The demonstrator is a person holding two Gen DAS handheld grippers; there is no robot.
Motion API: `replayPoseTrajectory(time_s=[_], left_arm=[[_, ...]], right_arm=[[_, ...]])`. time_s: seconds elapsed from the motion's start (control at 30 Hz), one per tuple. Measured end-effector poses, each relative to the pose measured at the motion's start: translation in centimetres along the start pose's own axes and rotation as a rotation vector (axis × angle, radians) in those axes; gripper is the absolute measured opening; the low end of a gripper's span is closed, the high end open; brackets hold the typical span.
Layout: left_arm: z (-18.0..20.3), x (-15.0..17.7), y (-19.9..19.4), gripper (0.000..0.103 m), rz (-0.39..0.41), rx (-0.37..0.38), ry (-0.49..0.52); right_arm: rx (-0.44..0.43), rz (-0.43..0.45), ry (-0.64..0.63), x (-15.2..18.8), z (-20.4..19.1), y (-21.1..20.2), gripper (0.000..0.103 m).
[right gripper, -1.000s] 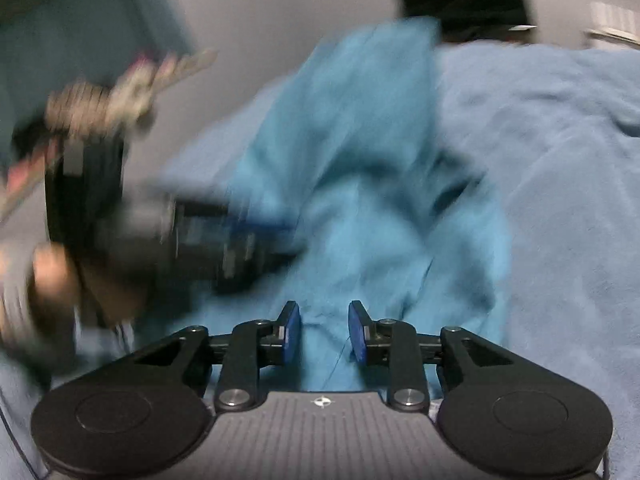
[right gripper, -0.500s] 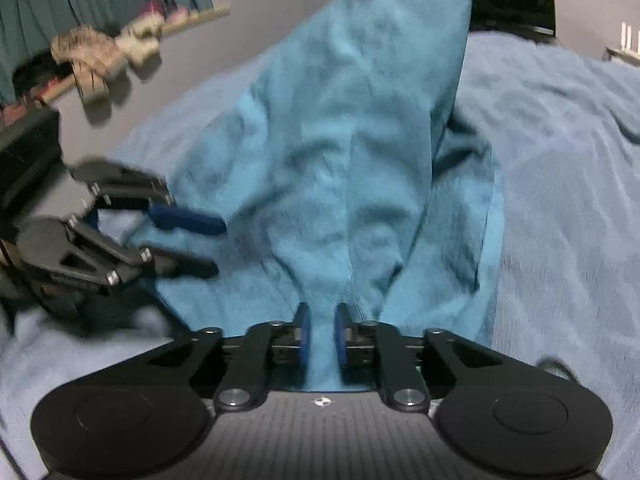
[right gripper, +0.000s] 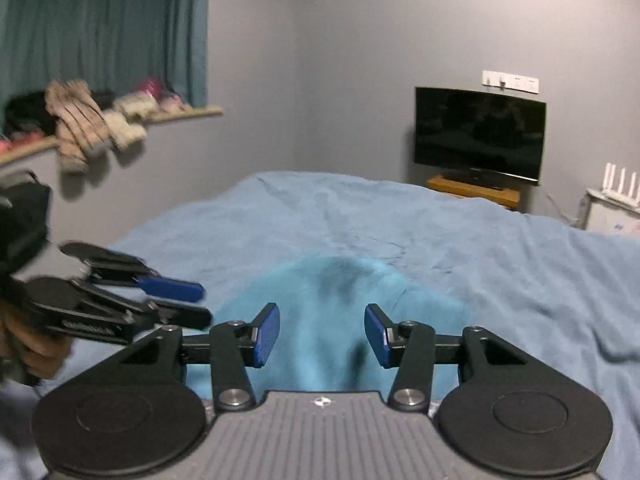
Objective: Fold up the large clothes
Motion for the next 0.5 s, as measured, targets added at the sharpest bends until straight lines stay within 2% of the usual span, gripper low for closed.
replayPoseTrajectory(time_s=[0.07,0.13,0.2,0.3,0.33,0.37,0.43,0.5], left_arm=[[-0.9,0.4,2.5,0.032,-0.047,-0.012,0.001],[-2.1,1.5,5.2,0.04,-0.129,-0.022,-0.03],[-2.8,2.6,7.1,0.045,-0.177,-0.029,-0.049],[-3.5,4.1,9.0,0.047,-0.213,-0.029,-0.058],[-3.7,4.5,9.4,0.047,-0.214,-0.026,-0.064],[-3.9,4.8,9.9,0.048,-0.214,-0.028,-0.071],[-4.5,5.5,10.3,0.049,-0.213,-0.036,-0.085],[-4.7,5.7,10.5,0.05,-0.212,-0.031,-0.103]], right_arm=[[0.062,-0.064,0.002,1.2,1.6,2.8,0.045],[0.099,-0.138,-0.001,3.7,3.1,5.4,0.044],[0.129,-0.194,0.009,6.5,4.4,7.4,0.045],[0.168,-0.196,0.087,9.7,6.9,9.2,0.048],[0.171,-0.195,0.128,10.4,7.6,9.6,0.052],[0.187,-0.192,0.162,11.2,8.5,9.8,0.062],[0.204,-0.178,0.21,11.9,9.0,10.5,0.07],[0.202,-0.165,0.249,12.5,10.0,10.3,0.074]])
Point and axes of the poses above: each gripper's, at about its wrist camera, not at the fingertips, and y roughly the way its jaws point, z to its right, x to its underside, the point moved 9 cm from there along y, roughly the way its jaws point, and after that the axes turned 8 degrees about z, right-handed, at the moved point
